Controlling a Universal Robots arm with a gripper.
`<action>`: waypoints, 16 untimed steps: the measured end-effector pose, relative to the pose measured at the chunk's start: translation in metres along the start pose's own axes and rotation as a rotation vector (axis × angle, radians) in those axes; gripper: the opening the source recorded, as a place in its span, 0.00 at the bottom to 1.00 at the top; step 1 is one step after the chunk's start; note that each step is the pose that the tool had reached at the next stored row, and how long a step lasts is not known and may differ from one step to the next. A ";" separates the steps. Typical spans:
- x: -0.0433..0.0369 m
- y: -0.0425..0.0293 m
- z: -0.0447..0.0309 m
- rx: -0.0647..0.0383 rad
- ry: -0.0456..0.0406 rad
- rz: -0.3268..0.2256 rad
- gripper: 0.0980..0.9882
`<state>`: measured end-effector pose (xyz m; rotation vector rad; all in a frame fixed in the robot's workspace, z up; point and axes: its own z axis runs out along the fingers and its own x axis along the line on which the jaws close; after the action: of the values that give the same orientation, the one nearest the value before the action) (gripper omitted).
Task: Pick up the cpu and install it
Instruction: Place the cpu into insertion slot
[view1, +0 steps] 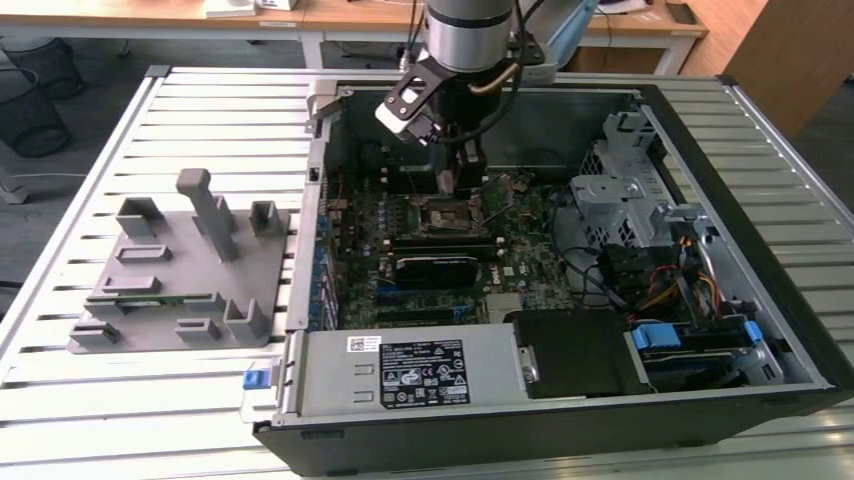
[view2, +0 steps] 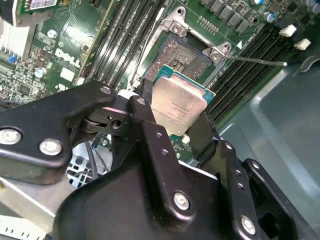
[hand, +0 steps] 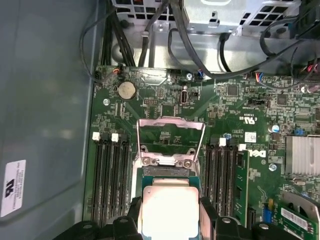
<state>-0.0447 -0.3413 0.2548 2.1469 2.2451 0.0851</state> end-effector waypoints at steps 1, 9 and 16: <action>0.0000 -0.0005 0.0018 0.000 0.0000 0.000 0.49; -0.0001 -0.0033 0.0110 0.000 -0.0004 0.006 0.49; -0.0002 -0.0043 0.0163 0.000 -0.0009 0.014 0.49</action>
<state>-0.0480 -0.3415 0.2382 2.1622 2.2298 0.0846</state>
